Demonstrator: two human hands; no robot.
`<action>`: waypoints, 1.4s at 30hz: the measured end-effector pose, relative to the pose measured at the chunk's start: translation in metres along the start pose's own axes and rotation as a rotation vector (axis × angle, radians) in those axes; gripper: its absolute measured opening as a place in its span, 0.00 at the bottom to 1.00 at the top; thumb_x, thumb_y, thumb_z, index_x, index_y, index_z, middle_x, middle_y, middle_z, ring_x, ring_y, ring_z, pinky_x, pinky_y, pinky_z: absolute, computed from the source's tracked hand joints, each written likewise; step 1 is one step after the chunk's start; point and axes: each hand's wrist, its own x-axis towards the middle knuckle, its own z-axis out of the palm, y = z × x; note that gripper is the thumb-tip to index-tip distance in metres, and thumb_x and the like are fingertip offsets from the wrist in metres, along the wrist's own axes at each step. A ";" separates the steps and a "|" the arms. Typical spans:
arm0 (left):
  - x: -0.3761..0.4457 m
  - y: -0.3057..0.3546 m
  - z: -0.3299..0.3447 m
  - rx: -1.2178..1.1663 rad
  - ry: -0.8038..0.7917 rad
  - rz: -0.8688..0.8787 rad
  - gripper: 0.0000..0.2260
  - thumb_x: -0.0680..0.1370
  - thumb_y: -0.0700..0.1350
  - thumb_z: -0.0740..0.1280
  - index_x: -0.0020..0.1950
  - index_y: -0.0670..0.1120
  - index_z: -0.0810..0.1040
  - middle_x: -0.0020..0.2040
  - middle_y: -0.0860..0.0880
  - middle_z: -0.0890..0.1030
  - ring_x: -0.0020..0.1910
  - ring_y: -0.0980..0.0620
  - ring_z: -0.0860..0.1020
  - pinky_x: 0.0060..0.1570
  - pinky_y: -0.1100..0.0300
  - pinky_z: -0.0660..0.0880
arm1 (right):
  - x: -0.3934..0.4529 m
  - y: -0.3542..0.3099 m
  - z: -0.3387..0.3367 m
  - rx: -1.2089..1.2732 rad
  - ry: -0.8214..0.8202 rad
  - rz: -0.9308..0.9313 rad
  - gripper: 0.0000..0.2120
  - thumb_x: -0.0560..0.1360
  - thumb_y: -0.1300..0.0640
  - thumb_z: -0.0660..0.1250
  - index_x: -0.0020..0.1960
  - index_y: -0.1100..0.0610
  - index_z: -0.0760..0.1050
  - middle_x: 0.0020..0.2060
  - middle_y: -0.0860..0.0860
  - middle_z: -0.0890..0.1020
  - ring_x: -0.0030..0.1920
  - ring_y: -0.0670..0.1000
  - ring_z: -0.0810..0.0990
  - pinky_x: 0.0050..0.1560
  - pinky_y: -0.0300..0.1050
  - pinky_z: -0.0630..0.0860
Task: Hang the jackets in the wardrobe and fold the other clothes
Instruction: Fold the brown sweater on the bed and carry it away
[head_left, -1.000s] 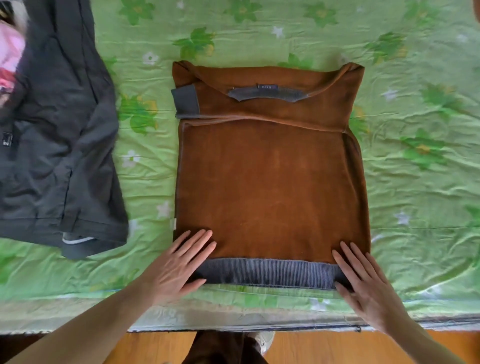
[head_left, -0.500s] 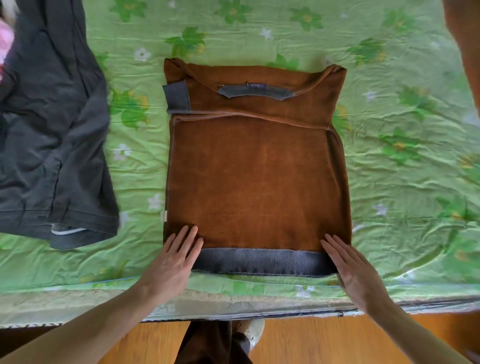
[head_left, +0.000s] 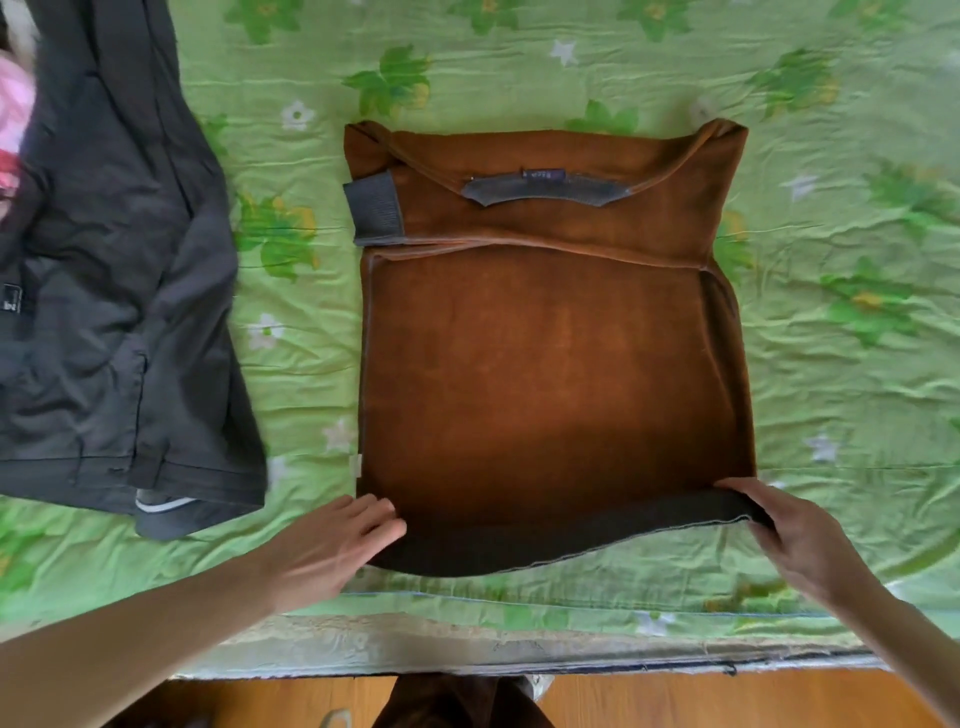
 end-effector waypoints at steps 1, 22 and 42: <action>-0.003 -0.002 0.000 0.003 -0.028 0.041 0.36 0.59 0.39 0.84 0.63 0.51 0.75 0.58 0.51 0.76 0.48 0.55 0.79 0.42 0.64 0.79 | 0.004 0.001 0.003 -0.007 -0.006 0.006 0.36 0.68 0.75 0.77 0.64 0.44 0.74 0.42 0.38 0.80 0.39 0.35 0.79 0.44 0.20 0.67; 0.065 -0.101 -0.094 -0.755 0.398 -0.399 0.05 0.77 0.52 0.77 0.44 0.56 0.83 0.37 0.62 0.82 0.35 0.62 0.79 0.34 0.69 0.68 | 0.098 -0.027 -0.065 0.409 0.188 0.330 0.10 0.78 0.65 0.71 0.46 0.50 0.84 0.37 0.45 0.85 0.40 0.46 0.83 0.39 0.32 0.72; 0.171 -0.160 -0.111 -0.918 0.896 -0.837 0.05 0.84 0.43 0.69 0.53 0.41 0.77 0.45 0.44 0.79 0.41 0.50 0.75 0.44 0.60 0.73 | 0.226 -0.048 -0.073 0.075 0.512 0.304 0.20 0.83 0.40 0.50 0.56 0.56 0.68 0.36 0.62 0.79 0.37 0.69 0.80 0.36 0.55 0.71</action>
